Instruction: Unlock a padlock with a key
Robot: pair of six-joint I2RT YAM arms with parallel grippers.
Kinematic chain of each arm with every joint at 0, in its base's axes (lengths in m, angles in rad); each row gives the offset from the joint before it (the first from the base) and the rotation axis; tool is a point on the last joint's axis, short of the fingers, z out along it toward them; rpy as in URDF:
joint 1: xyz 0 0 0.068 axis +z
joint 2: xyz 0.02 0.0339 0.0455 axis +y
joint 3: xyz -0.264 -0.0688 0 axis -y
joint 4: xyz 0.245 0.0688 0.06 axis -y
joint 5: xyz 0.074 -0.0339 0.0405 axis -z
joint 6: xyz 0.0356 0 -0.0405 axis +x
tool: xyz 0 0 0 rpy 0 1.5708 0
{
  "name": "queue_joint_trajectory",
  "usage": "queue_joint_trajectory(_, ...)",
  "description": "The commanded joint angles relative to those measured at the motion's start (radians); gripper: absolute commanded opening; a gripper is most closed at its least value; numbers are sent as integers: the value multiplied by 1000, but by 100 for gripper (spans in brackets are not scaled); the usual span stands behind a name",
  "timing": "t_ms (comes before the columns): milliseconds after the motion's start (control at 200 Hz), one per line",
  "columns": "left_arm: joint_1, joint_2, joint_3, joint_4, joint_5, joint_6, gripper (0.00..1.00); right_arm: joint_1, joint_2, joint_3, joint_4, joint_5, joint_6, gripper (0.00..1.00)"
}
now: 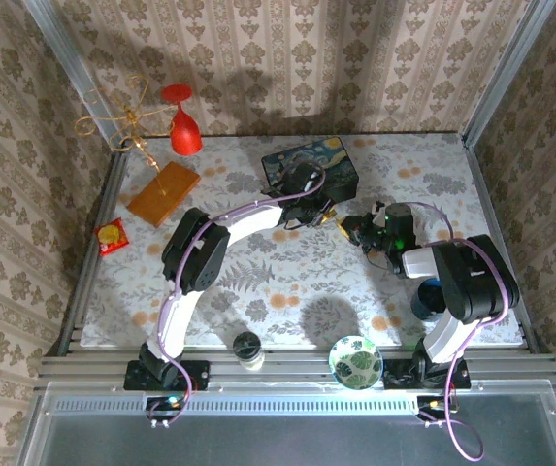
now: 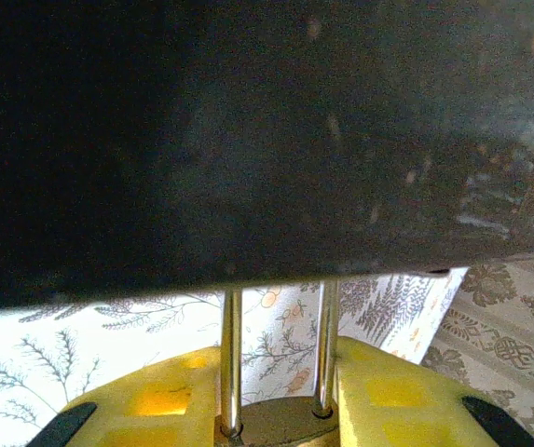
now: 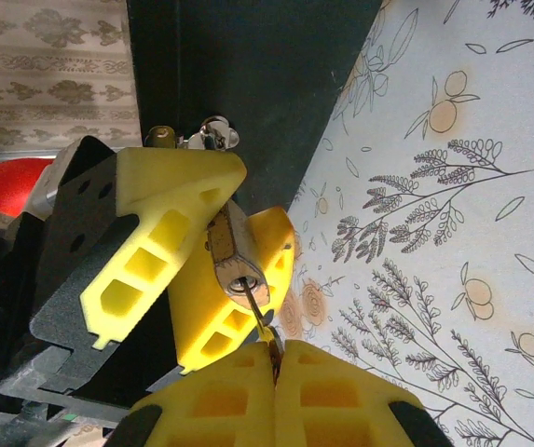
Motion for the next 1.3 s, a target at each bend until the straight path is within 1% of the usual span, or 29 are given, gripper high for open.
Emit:
queue_joint_trajectory(0, -17, 44, 20, -32, 77, -36, 0, 8, -5, 53, 29, -63, -22, 0)
queue_joint_trajectory(145, -20, 49, 30, -40, 81, -38, 0, 21, 8, 54, 43, -45, -39, 0)
queue_joint_trajectory(320, -24, 50, 35, -46, 82, -35, 0, 36, 10, 58, 39, 5, -70, 0)
queue_joint_trajectory(560, -28, 55, 43, -63, 79, -26, 0, 52, 41, 41, 137, 61, -12, 0)
queue_joint_trajectory(815, -24, 50, 67, -147, 77, 49, 0, 36, 80, 62, 144, 16, -13, 0)
queue_joint_trajectory(1006, -21, 52, 91, -186, 84, 114, 0, -11, 91, 82, 99, -65, -24, 0)
queue_joint_trajectory(1116, -19, 60, 101, -204, 89, 120, 0, -19, 107, 88, 96, -93, -20, 0)
queue_joint_trajectory(1291, -24, 73, 105, -201, 94, 114, 0, -18, 181, 86, 208, -113, 45, 0)
